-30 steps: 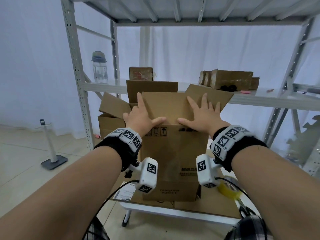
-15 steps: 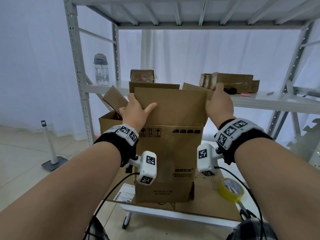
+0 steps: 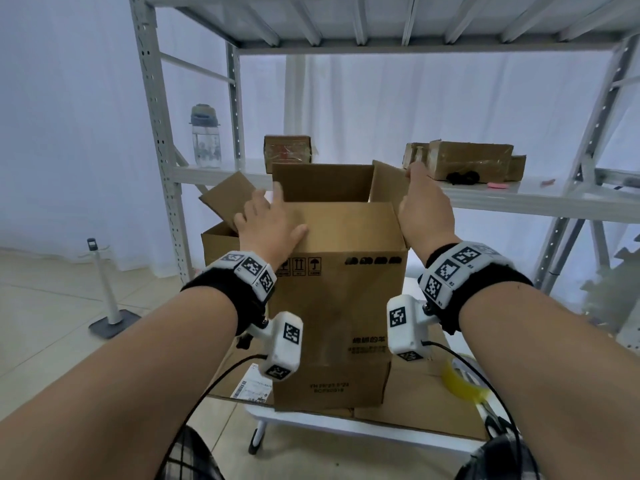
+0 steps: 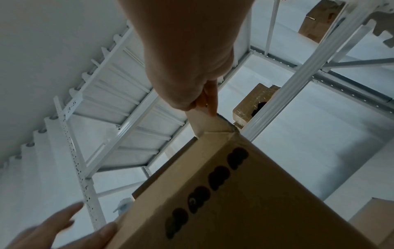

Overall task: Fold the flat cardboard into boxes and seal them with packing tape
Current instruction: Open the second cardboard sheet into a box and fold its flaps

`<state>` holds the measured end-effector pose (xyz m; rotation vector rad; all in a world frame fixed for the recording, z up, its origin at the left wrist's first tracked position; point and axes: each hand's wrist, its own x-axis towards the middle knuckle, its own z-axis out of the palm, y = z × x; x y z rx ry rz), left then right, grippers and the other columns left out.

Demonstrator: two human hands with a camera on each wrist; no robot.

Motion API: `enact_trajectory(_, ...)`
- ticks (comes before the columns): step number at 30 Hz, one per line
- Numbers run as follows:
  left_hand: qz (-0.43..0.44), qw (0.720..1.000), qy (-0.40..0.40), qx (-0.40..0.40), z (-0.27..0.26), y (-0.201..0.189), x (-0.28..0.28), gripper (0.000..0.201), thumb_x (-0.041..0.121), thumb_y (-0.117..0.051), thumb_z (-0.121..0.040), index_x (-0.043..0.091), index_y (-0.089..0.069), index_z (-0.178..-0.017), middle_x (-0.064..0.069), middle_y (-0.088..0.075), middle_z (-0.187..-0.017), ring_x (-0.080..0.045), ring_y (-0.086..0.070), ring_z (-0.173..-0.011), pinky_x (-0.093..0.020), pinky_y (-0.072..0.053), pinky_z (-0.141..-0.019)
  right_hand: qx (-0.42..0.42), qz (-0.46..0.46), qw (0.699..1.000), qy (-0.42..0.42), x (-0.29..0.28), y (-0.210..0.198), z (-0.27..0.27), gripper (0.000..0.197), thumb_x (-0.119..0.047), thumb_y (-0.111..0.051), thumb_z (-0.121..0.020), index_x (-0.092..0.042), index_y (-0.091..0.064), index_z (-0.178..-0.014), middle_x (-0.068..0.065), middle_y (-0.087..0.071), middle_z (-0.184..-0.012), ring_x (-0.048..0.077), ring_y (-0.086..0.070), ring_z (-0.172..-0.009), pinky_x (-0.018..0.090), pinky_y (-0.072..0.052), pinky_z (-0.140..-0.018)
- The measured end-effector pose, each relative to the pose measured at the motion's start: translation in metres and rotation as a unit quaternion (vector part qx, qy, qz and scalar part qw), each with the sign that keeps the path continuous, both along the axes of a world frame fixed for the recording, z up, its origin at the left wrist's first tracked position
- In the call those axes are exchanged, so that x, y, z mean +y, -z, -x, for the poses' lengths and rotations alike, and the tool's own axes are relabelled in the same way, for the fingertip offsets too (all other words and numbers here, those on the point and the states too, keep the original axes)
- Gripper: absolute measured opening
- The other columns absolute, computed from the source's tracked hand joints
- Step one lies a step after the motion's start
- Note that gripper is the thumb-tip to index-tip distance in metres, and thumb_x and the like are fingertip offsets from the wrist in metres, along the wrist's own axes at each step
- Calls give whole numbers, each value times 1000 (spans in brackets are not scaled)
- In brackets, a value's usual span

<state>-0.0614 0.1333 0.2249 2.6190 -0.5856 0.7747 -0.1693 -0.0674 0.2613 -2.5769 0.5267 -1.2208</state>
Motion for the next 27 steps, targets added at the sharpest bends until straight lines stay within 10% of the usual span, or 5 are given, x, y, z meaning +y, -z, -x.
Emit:
enact_trajectory(3,-136,981,129,-55,-3,10,1,63,62,-29,-96,35,-16,-152,-3,-9,-161,-27,-9,-146,-50,-7,-116,51,72,992,87,-2,6,2,53,6,-46,-86,-8,-37,-136,22,-40,-138,38,-43,-122,45,-42,-92)
enact_trajectory(5,-225,958,174,-45,-6,15,1,72,67,-27,-92,33,-11,-153,0,-9,-162,-21,-6,-148,-45,-2,-118,64,171,977,111,1,11,2,54,2,-48,-88,-7,-36,-140,26,-24,-152,41,-19,-142,51,-13,-117)
enact_trajectory(10,-226,954,192,-41,-9,27,-4,58,59,-39,-94,22,-43,-140,-3,-54,-137,-24,-53,-120,-37,-41,-98,235,315,918,-59,27,32,-9,51,-49,-30,-101,-18,-54,-134,2,-53,-141,25,-24,-146,49,17,-114)
enact_trajectory(15,-217,959,175,-43,-4,30,-7,46,59,-36,-95,19,-58,-103,3,-65,-86,-18,-63,-82,-36,-47,-82,292,59,940,-169,34,54,-13,29,-34,-50,-99,-22,-60,-123,1,-65,-113,23,-60,-107,37,-48,-91)
enact_trajectory(27,-107,934,138,-311,-8,26,26,20,37,-55,-93,22,-65,-102,-7,-48,-143,-28,-30,-141,-52,-3,-114,294,170,937,-86,8,40,-6,29,-35,-48,-100,-26,-60,-125,0,-65,-118,22,-53,-116,41,-31,-103)
